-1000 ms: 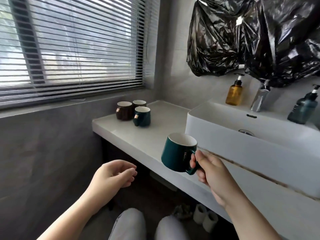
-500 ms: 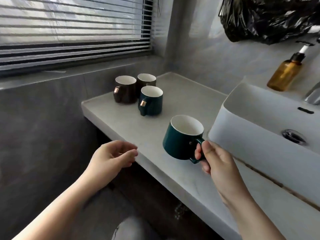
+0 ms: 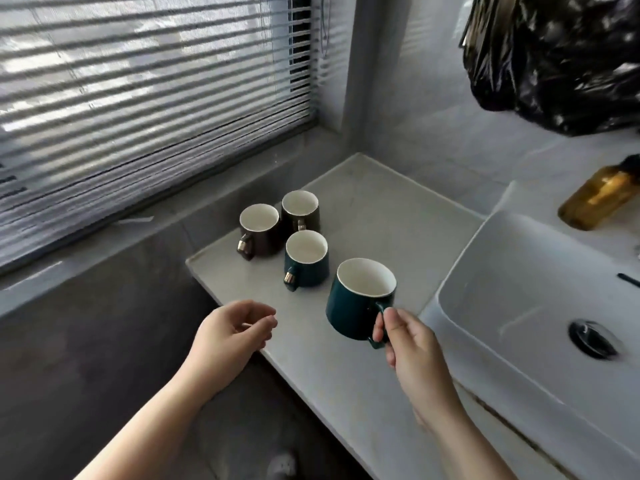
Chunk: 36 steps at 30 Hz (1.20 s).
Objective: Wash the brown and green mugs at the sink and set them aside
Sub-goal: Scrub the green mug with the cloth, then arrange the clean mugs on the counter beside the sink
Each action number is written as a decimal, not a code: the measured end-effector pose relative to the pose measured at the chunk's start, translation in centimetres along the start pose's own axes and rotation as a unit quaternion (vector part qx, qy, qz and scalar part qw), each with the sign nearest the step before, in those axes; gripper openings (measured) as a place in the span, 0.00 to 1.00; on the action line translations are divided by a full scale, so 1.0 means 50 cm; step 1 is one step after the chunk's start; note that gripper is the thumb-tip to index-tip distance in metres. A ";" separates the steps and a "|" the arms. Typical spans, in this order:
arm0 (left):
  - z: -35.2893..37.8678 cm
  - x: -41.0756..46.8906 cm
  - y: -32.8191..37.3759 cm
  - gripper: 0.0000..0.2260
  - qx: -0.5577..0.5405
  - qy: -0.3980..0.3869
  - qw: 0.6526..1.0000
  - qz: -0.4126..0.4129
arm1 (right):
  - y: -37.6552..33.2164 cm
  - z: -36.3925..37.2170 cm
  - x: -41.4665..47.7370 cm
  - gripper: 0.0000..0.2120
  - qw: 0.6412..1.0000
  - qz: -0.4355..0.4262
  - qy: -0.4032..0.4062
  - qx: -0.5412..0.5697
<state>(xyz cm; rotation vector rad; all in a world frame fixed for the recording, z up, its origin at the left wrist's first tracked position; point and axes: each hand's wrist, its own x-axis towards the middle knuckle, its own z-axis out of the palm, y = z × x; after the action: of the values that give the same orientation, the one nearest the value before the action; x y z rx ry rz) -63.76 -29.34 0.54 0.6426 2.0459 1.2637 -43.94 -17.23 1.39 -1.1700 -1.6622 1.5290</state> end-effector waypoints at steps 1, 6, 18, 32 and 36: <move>-0.008 -0.017 0.023 0.03 0.011 0.002 1.000 -0.005 | -0.024 -0.009 -0.014 0.15 1.000 0.009 0.000 -0.004; -0.038 -0.102 0.104 0.03 0.041 0.021 0.999 0.000 | -0.128 -0.059 -0.085 0.16 0.999 0.028 -0.012 -0.026; -0.023 -0.157 0.098 0.03 0.039 0.024 0.999 -0.010 | -0.180 -0.121 -0.120 0.16 0.996 0.051 -0.005 -0.067; -0.048 0.128 0.057 0.02 0.105 -0.070 0.992 -0.032 | -0.152 0.012 0.078 0.15 0.986 0.119 0.079 -0.081; -0.036 0.205 0.052 0.08 0.125 -0.134 0.982 -0.055 | -0.139 0.048 0.106 0.15 0.980 0.144 0.123 -0.064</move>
<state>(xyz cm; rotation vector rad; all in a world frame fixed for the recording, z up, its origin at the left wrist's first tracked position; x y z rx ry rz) -71.80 -22.26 0.78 0.7588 1.9959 0.8160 -49.82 -13.32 7.06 -1.6557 -1.4925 1.3892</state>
